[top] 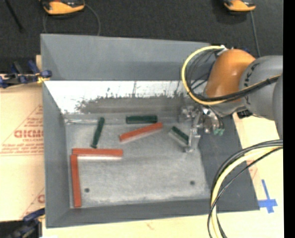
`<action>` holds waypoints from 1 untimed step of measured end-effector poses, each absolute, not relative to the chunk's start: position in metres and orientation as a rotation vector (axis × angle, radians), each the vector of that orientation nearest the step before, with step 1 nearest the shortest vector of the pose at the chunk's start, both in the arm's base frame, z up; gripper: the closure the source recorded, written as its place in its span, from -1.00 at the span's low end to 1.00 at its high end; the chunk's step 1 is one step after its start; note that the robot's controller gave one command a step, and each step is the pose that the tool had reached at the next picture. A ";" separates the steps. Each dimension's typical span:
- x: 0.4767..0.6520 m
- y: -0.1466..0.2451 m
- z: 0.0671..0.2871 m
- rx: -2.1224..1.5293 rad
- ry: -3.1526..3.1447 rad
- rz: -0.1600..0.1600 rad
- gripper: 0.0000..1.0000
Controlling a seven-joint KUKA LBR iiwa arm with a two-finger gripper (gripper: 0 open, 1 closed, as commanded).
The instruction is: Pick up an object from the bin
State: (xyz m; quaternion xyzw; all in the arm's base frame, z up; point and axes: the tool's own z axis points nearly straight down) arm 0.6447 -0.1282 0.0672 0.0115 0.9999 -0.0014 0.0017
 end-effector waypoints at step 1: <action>0.646 -0.125 0.072 0.026 3.133 -0.004 1.00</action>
Offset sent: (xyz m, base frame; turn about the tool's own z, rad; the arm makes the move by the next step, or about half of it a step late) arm 0.0000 0.0000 0.0000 0.0000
